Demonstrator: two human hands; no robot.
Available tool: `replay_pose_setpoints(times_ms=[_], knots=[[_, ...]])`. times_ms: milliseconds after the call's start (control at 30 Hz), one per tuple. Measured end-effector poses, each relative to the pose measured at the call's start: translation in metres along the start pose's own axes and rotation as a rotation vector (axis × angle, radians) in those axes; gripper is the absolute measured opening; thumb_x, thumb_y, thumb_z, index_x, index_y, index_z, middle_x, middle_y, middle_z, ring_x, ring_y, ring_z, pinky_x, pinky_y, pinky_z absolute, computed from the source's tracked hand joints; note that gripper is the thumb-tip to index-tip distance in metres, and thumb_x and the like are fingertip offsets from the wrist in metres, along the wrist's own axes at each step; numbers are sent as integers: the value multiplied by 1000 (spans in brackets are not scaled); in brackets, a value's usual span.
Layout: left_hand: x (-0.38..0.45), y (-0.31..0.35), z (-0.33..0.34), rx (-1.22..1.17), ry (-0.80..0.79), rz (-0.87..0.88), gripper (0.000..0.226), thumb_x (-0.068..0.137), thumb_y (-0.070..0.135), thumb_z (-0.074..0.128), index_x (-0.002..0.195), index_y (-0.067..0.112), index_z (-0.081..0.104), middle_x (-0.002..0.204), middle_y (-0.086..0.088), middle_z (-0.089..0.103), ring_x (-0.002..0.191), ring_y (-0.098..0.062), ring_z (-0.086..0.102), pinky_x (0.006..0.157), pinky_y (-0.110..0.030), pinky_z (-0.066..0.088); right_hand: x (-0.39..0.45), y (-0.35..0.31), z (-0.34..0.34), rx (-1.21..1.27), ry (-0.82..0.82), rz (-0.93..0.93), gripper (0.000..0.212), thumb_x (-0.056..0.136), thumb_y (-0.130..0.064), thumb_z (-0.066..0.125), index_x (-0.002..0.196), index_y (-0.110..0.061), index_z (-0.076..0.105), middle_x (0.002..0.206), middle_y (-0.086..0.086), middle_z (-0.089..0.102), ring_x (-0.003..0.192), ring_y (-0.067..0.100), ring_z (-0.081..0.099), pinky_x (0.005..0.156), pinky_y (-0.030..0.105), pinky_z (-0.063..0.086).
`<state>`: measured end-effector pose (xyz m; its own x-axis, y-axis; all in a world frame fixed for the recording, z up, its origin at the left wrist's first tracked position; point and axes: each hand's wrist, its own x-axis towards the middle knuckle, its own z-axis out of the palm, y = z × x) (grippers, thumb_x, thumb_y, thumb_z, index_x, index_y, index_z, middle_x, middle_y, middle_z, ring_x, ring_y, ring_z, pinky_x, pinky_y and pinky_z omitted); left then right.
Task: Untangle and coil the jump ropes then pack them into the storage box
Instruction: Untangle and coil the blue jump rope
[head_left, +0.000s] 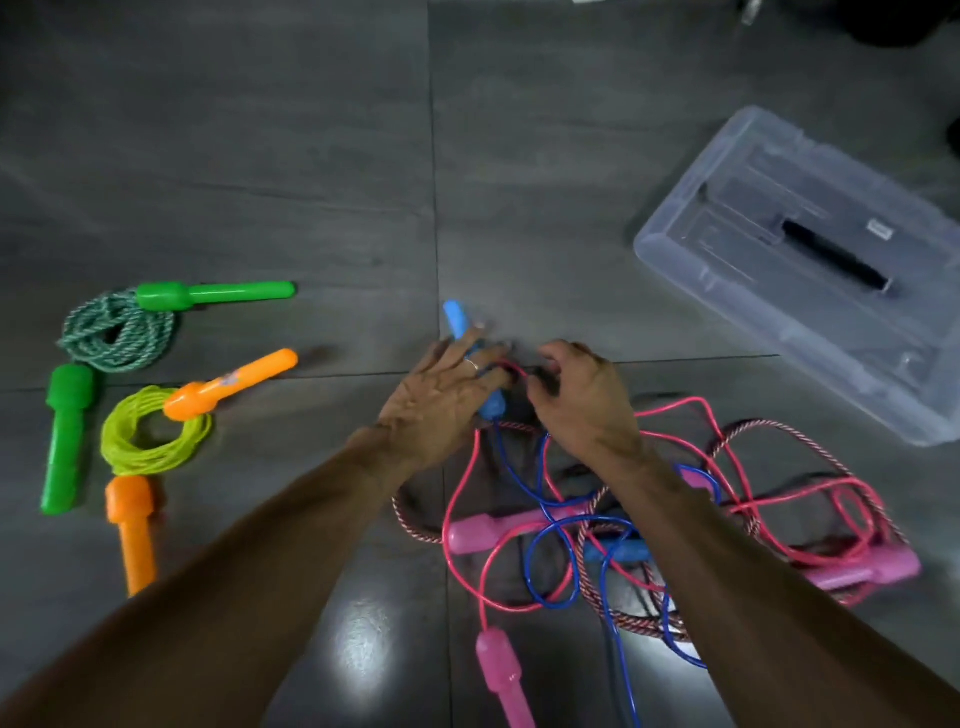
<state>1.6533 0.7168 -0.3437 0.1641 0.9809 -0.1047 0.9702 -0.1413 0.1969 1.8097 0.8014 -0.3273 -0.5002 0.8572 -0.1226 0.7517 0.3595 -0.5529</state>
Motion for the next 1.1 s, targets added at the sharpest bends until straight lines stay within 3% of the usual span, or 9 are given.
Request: replay_pose_setpoints(times_ms=[133, 267, 333, 500, 667, 733, 800, 933, 1100], knots=[[-13, -3, -18, -112, 39, -129, 43, 77, 27, 72, 112, 8, 56, 115, -12, 64, 123, -32, 52, 110, -45, 30, -13, -7, -7, 25, 4, -25, 28, 81, -21, 59, 106, -9, 64, 99, 14, 69, 92, 32, 65, 83, 40, 52], [-43, 6, -56, -299, 109, -326, 34, 93, 36, 47, 126, 26, 44, 109, -7, 57, 98, -33, 59, 84, -39, 45, -33, -34, -27, 172, -176, 15, 13, 85, -27, 53, 81, -19, 63, 76, 3, 67, 76, 25, 63, 74, 34, 50], [-58, 5, -78, -276, 169, -347, 34, 94, 41, 34, 125, 32, 44, 102, -8, 57, 90, -35, 61, 80, -40, 49, -48, -49, -40, 145, -278, -2, 23, 86, -27, 55, 65, -19, 54, 64, 3, 57, 66, 25, 55, 63, 30, 42], [-102, -5, -127, -251, 355, -427, 32, 85, 29, 33, 104, 11, 53, 96, -11, 55, 88, -34, 57, 78, -36, 41, -66, -66, -92, 55, -105, -26, 13, 83, -13, 60, 70, -13, 62, 61, 2, 53, 59, 19, 51, 57, 28, 35], [-141, 20, -182, -141, 154, -666, 46, 82, 37, 27, 94, 11, 63, 98, -18, 65, 94, -38, 62, 75, -39, 48, -69, -114, -169, 382, -71, -21, 21, 80, -1, 69, 65, -13, 61, 49, -4, 55, 40, 0, 47, 47, 18, 41], [-145, 36, -204, -387, -8, -686, 24, 90, 33, 45, 83, 16, 61, 91, -13, 67, 89, -32, 63, 73, -34, 46, -71, -144, -196, 505, -84, -72, 23, 84, -1, 66, 64, -10, 59, 48, 0, 54, 35, 1, 47, 41, 14, 41], [-148, 54, -229, -781, -55, -639, 31, 93, 36, 53, 69, 17, 59, 69, -5, 60, 66, -22, 57, 63, -29, 44, -76, -168, -219, 485, -60, -110, 22, 87, -8, 65, 65, -7, 61, 52, 5, 54, 34, 2, 45, 40, 14, 40], [-160, 82, -293, -1286, 122, -511, 45, 101, 31, 39, 65, 10, 57, 46, -1, 52, 44, -15, 47, 52, -25, 40, -91, -191, -253, 286, 66, -118, 26, 88, -21, 64, 67, -6, 64, 52, 2, 50, 39, 2, 41, 47, 17, 36], [-183, 95, -371, -1810, 393, -370, 40, 99, 35, 38, 87, 8, 65, 56, -4, 59, 46, -14, 52, 55, -28, 53, -133, -198, -274, 367, 32, -95, 18, 84, -12, 68, 69, -17, 62, 54, 0, 50, 42, 2, 41, 53, 23, 37]])
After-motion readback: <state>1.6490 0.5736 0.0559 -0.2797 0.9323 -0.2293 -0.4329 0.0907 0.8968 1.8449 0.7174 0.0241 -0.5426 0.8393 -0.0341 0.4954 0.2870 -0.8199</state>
